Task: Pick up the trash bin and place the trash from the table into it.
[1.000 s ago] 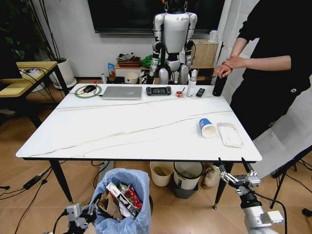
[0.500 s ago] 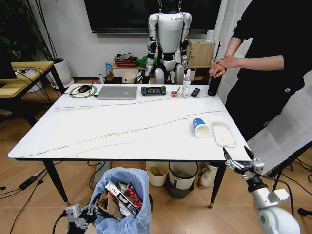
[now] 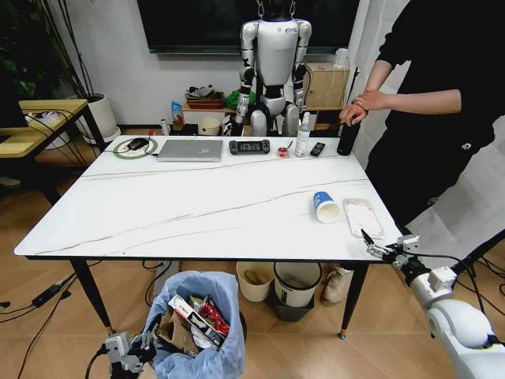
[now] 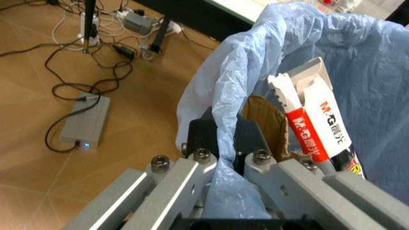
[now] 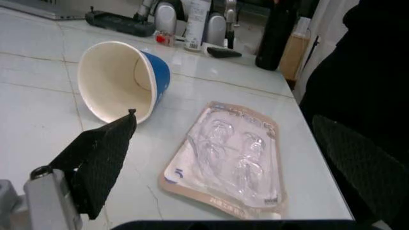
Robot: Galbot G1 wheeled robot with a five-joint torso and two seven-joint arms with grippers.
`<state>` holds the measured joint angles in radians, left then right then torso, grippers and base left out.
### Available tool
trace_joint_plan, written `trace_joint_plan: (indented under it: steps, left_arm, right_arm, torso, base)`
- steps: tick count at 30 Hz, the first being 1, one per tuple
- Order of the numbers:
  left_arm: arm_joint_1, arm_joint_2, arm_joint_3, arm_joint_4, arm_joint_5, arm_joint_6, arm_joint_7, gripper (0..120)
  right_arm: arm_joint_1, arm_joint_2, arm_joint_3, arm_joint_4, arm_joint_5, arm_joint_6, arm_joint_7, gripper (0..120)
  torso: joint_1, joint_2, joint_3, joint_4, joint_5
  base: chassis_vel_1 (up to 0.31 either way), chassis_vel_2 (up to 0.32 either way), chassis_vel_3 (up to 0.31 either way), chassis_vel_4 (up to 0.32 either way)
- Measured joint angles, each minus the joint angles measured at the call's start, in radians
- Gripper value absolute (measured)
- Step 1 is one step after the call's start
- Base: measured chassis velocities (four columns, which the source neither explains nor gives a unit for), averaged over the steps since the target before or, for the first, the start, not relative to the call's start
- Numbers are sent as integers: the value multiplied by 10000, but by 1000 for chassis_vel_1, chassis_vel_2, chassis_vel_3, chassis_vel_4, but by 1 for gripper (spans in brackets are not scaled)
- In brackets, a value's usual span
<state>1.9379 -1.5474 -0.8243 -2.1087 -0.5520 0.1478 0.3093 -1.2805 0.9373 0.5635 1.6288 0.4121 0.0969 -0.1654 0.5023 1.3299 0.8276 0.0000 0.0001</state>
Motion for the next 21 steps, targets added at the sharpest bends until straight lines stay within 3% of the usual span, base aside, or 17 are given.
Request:
trace_joint_plan:
  steps: [13, 17, 21]
  left_arm:
    - [20, -299, -8, -337, 193, 15, -16, 0]
    - [-13, -338, 10, -354, 219, 25, -27, 0]
    - [-65, -388, 54, -388, 250, 66, -52, 0]
  right_arm:
    - [1381, -512, -1016, -1224, 358, -611, -500, 98]
    - [1576, -620, -1090, -1581, 350, -745, -654, 92]
    - [1678, -696, -1098, -1855, 337, -892, -852, 74]
  torso:
    - [0, 0, -1, 0, 0]
    - [0, 0, -1, 0, 0]
    - [0, 0, -1, 0, -1]
  base:
    - [0, 0, 0, 0]
    - [0, 0, 0, 0]
    - [0, 0, 0, 0]
